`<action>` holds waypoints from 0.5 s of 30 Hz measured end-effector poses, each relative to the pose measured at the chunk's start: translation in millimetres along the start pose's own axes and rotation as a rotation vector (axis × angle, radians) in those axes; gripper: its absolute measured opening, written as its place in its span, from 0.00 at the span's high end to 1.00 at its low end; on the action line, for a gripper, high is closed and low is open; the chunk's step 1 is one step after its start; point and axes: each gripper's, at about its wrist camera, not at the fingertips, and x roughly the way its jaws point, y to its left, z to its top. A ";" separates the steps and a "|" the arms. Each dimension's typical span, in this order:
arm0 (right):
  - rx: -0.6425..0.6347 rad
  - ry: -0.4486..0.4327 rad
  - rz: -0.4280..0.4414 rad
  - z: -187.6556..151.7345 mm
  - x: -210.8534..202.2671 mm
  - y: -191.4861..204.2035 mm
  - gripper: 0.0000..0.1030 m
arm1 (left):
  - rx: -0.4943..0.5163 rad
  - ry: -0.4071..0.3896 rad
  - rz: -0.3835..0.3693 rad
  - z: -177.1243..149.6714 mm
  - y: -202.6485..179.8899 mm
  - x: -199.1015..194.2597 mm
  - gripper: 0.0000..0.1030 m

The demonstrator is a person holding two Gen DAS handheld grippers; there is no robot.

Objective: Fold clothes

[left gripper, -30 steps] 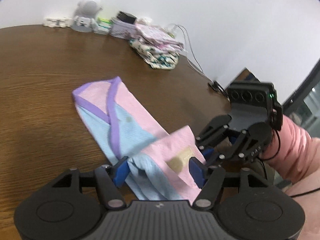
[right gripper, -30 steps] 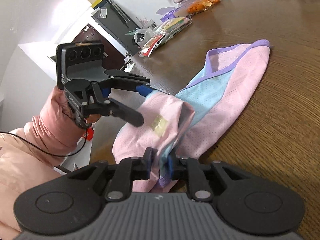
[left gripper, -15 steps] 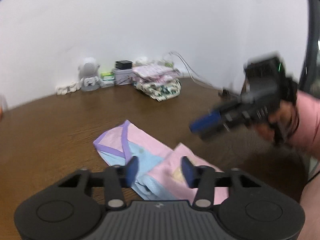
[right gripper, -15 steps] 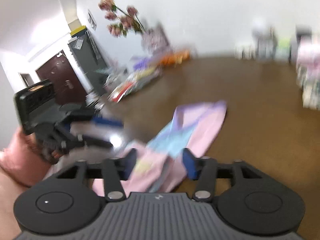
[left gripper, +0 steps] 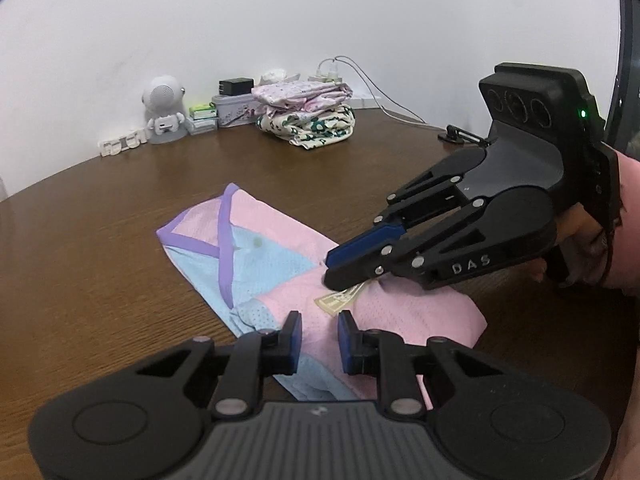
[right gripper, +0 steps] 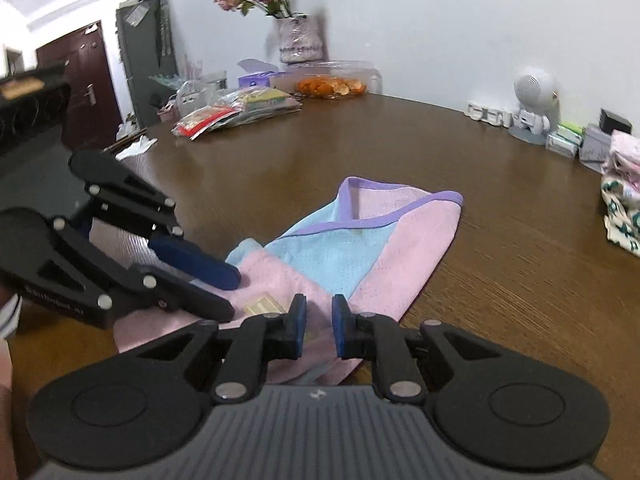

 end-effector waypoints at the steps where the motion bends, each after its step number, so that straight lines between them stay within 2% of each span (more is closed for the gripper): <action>1: 0.003 -0.028 0.002 1.2 -8.5 2.6 0.86 | -0.009 -0.024 0.013 0.1 -1.5 -8.2 0.72; 3: 0.009 -0.082 0.007 3.3 -25.6 8.1 0.83 | -0.027 -0.071 0.037 -0.3 -5.2 -24.9 0.59; 5: -0.011 -0.109 0.024 2.6 -44.8 20.2 0.83 | -0.038 -0.111 0.043 -5.9 -14.3 -43.1 0.57; 8: -0.039 -0.111 0.044 -5.1 -62.9 40.8 0.83 | -0.037 -0.112 0.048 -16.7 -29.3 -55.5 0.67; 9: -0.049 -0.099 0.044 -9.8 -63.8 48.2 0.83 | -0.037 -0.099 0.050 -21.2 -33.7 -54.6 0.76; 10: -0.057 -0.086 0.037 -14.0 -62.8 53.7 0.83 | -0.039 -0.082 0.062 -24.6 -37.4 -51.1 0.80; 15: -0.059 -0.017 -0.016 -33.8 -50.5 66.8 0.83 | -0.062 -0.019 0.110 -40.1 -48.4 -34.4 0.83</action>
